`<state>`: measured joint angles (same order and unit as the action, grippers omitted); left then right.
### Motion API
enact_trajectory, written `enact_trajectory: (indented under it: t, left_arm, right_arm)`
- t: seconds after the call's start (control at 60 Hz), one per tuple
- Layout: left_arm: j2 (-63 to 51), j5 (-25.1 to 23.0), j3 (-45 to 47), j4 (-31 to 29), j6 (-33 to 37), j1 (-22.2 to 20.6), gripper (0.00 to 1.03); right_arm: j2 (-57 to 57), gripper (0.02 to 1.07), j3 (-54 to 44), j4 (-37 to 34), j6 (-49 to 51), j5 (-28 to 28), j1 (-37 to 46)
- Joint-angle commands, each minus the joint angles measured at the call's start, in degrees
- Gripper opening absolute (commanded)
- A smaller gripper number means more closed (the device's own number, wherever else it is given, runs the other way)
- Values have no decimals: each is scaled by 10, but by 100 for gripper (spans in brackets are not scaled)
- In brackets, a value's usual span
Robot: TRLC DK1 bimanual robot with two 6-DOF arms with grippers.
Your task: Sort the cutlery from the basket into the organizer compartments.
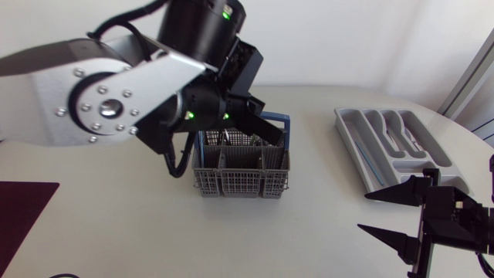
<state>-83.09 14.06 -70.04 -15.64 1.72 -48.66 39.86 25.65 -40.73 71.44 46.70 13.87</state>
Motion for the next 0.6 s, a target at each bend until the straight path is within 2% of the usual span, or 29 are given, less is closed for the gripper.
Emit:
enact_trajectory:
  t: [0.0,0.1,0.4,0.467,0.583]
  left_arm:
    - [36,3,17,7,12,-3,4]
    - [63,-27,29,7,6,1,4]
    - [88,-172,53,-1,-29,36,4]
    - [98,-176,62,8,-22,35,4]
    - [122,-171,111,74,14,14,3]
  right_arm:
    - [-3,75,5,-7,-33,4,-9]
    - [-3,75,22,-8,-75,9,-24]
    - [-8,75,79,-3,-231,8,-111]
    - [8,75,98,-6,-269,9,-124]
    - [58,74,135,-15,-349,8,-151]
